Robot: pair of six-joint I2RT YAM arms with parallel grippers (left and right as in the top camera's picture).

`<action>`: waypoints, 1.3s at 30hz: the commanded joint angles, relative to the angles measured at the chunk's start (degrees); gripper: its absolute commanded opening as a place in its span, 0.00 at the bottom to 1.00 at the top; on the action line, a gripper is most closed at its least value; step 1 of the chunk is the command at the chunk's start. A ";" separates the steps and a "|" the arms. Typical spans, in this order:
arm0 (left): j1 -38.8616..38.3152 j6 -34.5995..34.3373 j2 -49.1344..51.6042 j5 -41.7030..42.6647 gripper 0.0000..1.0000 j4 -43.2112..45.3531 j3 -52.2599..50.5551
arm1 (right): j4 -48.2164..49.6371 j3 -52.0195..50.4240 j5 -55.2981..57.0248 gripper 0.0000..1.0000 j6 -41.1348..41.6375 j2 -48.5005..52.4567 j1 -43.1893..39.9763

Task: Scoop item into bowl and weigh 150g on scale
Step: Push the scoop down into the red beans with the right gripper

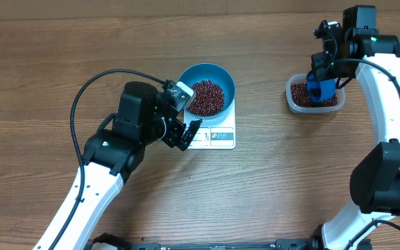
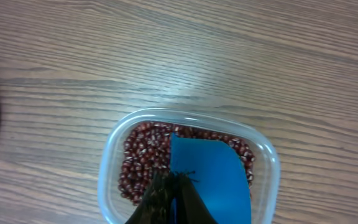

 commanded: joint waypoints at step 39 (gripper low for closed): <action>-0.04 -0.37 0.17 0.07 1.00 0.24 1.38 | 6.08 -8.48 4.17 0.04 1.77 -1.05 0.50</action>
